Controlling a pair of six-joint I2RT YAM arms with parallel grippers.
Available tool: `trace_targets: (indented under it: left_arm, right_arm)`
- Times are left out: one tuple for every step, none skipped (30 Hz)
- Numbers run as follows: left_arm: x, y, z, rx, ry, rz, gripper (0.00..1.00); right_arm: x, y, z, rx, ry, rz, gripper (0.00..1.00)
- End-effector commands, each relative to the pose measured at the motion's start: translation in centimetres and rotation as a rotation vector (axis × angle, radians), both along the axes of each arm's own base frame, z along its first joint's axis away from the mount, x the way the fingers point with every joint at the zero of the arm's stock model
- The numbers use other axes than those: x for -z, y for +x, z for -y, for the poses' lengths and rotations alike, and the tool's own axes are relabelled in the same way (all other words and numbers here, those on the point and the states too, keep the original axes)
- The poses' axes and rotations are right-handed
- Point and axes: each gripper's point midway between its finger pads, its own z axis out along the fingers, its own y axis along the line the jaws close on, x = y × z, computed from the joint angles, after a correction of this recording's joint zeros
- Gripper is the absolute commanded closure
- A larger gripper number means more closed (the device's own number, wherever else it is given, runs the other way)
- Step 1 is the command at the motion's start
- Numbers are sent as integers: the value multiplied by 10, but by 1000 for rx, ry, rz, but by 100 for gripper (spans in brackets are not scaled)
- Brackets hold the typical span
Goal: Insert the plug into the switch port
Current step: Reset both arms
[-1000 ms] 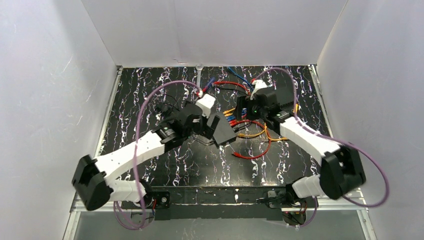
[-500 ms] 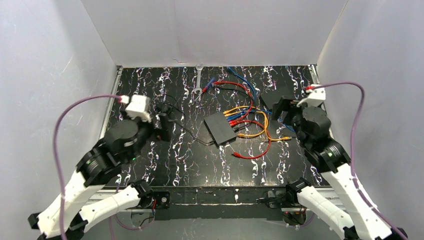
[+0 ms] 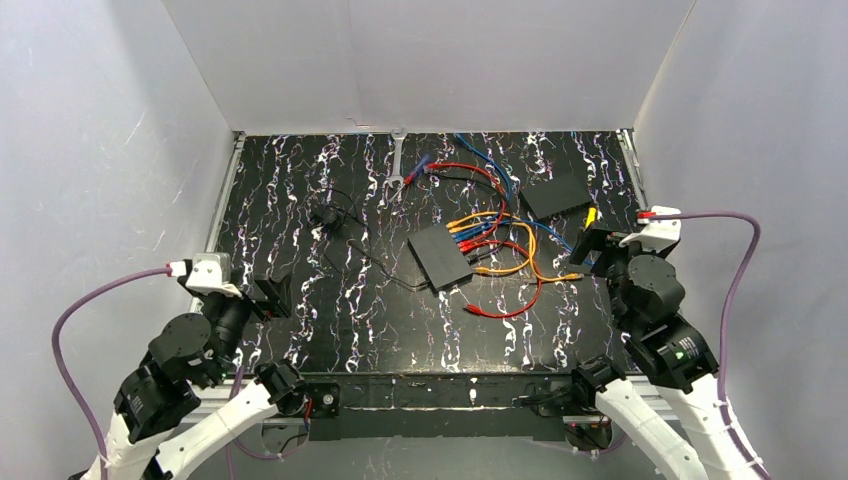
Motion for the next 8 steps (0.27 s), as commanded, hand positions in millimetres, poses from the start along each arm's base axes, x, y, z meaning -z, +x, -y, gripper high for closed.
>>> trace_targets:
  left_arm:
    - [1,6,-14,-86,63,9,2]
    - [3,6,-15,-91,72,8,2]
    - [4,7,-16,-97,80,7,2]
    - [6,8,-16,-103,87,4,2]
    - [7,9,-16,-109,95,2,2]
    - [9,10,-16,-115,101,-1,2]
    - [10,11,-16,-121,109,-7,2]
    - [11,12,-16,-130,113,-10,2]
  right_arm:
    - [-2,5,8,50,-30,33,1]
    - [-2,6,9,53,-31,39,1]
    - [-1,6,10,57,-33,39,1]
    - [0,6,10,58,-35,42,1]
    - [-1,5,10,58,-37,46,1]
    - [-1,5,11,60,-36,51,1]
    - [-1,4,12,61,-36,53,1]
    - [1,4,11,61,-37,54,1]
